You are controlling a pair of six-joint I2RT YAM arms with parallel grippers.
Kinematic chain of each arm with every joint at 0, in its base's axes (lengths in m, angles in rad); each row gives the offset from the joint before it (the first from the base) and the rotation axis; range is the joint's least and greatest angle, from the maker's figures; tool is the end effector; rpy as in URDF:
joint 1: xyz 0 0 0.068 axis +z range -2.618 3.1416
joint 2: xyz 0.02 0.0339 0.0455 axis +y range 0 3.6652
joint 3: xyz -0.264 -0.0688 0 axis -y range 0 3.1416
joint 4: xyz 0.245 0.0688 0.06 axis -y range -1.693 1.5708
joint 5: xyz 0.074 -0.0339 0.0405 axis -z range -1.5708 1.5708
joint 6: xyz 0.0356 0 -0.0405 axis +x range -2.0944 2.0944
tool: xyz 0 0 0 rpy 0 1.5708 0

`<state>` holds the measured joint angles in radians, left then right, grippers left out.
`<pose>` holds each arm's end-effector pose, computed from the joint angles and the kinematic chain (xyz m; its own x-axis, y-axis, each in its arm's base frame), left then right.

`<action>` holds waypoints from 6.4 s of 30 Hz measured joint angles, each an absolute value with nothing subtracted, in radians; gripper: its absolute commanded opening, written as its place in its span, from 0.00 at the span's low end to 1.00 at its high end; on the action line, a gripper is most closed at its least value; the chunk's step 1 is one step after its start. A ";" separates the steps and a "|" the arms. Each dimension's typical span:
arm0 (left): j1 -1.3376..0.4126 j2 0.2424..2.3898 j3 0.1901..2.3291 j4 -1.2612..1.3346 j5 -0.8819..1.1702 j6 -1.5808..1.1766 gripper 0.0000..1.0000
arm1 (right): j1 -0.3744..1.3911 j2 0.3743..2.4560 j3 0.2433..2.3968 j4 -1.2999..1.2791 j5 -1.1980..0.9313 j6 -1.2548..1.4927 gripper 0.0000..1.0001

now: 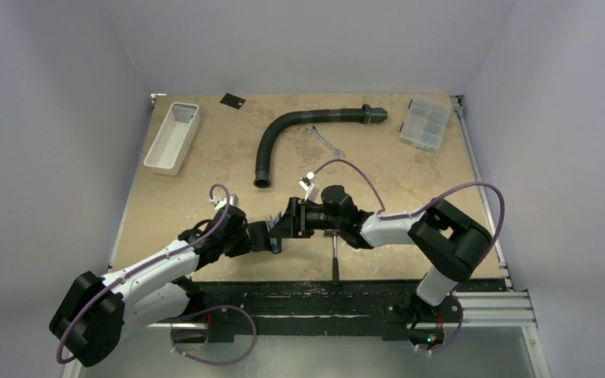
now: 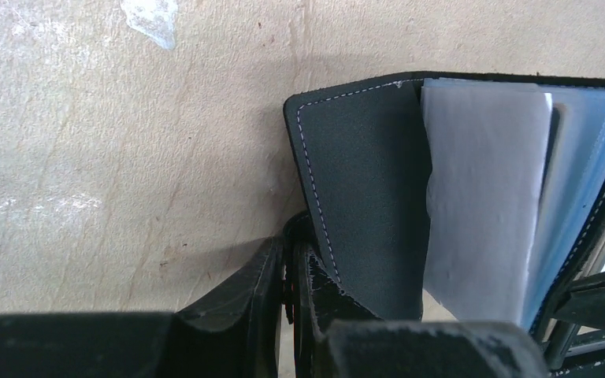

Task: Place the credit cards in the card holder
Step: Close the card holder at the center of the board.

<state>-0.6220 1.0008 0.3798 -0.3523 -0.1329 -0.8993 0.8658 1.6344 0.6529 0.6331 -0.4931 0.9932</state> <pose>0.1435 -0.0971 0.1517 -0.8227 -0.3650 -0.4358 -0.2044 0.9053 -0.3723 0.1957 0.2560 0.1707 -0.9244 0.0524 -0.3778 -0.3384 0.3445 0.8757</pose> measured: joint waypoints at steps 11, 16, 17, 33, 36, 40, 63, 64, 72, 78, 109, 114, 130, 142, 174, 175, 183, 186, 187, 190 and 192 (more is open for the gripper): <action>-0.622 0.978 0.361 -0.339 -0.122 -0.915 0.00 | 0.910 1.847 0.732 0.879 -0.620 1.098 0.69; -0.622 0.947 0.362 -0.355 -0.114 -0.924 0.00 | 0.911 1.855 0.738 0.828 -0.653 1.060 0.69; -0.622 0.945 0.364 -0.362 -0.112 -0.924 0.00 | 0.909 1.851 0.746 0.786 -0.654 1.032 0.68; -0.622 1.008 0.513 -0.415 0.005 -0.871 0.00 | 0.908 1.822 0.926 0.275 -0.512 0.564 0.39; -0.622 1.045 0.526 -0.411 0.031 -0.871 0.00 | 0.908 1.834 0.908 0.299 -0.511 0.556 0.38; -0.622 1.079 0.535 -0.414 0.048 -0.871 0.12 | 0.908 1.834 0.890 0.324 -0.508 0.543 0.40; -0.556 1.113 0.470 -0.203 0.111 -0.927 0.23 | 0.936 1.773 0.780 0.457 -0.399 0.538 0.49; -0.556 1.113 0.468 -0.198 0.112 -0.929 0.23 | 0.945 1.771 0.781 0.458 -0.380 0.544 0.50; -0.556 1.113 0.447 -0.175 0.127 -0.934 0.23 | 0.992 1.763 0.786 0.456 -0.260 0.588 0.39; -0.550 1.113 0.443 -0.170 0.125 -0.938 0.24 | 0.996 1.763 0.799 0.437 -0.199 0.638 0.35; -0.375 1.216 0.494 -0.097 0.315 -0.843 0.15 | 0.995 1.799 0.779 0.545 -0.204 0.727 0.00; -0.375 1.242 0.491 -0.065 0.318 -0.828 0.07 | 0.995 1.792 0.779 0.530 -0.200 0.739 0.00; -0.374 1.188 0.374 0.007 0.271 -0.828 0.00 | 0.986 1.782 0.792 0.444 -0.232 0.690 0.03; -0.374 1.154 0.347 0.017 0.257 -0.828 0.00 | 0.954 1.824 0.827 0.455 -0.288 0.726 0.27; -0.374 1.145 0.332 0.037 0.255 -0.828 0.00 | 0.927 1.819 0.844 0.425 -0.294 0.723 0.00; -0.374 1.145 0.332 0.037 0.255 -0.828 0.00 | 0.927 1.812 0.844 0.416 -0.287 0.719 0.00; -0.374 1.147 0.332 0.037 0.254 -0.828 0.00 | 0.931 1.790 0.849 0.349 -0.251 0.688 0.00; -0.374 1.147 0.333 0.036 0.254 -0.827 0.00 | 0.935 1.790 0.854 0.339 -0.248 0.688 0.00; -0.374 1.147 0.333 0.036 0.253 -0.827 0.00 | 0.935 1.790 0.855 0.335 -0.245 0.688 0.00; -0.374 1.148 0.335 0.033 0.253 -0.827 0.00 | 0.937 1.790 0.866 0.316 -0.234 0.680 0.00; -0.374 1.148 0.335 0.033 0.253 -0.827 0.00 | 0.939 1.792 0.877 0.302 -0.226 0.673 0.00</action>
<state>-0.3744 1.1484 0.3347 0.0326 0.2531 -0.8268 0.9390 1.7916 0.8772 0.3016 -0.2264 0.6727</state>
